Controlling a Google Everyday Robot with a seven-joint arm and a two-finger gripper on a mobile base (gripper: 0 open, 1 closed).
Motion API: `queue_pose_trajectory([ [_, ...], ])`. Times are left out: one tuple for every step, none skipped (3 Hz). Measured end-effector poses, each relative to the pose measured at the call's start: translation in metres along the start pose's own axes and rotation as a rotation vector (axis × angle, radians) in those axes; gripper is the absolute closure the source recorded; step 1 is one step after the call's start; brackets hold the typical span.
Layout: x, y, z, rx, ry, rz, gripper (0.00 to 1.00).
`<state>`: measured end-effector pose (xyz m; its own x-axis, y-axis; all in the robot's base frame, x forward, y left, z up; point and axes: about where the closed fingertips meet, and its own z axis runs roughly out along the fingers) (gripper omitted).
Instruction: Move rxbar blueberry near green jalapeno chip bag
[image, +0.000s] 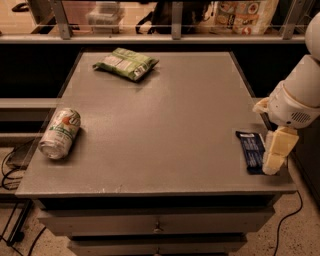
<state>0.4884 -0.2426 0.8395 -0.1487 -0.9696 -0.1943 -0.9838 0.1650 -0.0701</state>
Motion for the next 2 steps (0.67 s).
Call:
queue_pose_trajectory([
  [0.0017,0.0089,0.0133,-0.037,-0.006,0.005,0.00],
  [0.0036,0.0140,0.0208,-0.055,0.006,0.019,0.17],
])
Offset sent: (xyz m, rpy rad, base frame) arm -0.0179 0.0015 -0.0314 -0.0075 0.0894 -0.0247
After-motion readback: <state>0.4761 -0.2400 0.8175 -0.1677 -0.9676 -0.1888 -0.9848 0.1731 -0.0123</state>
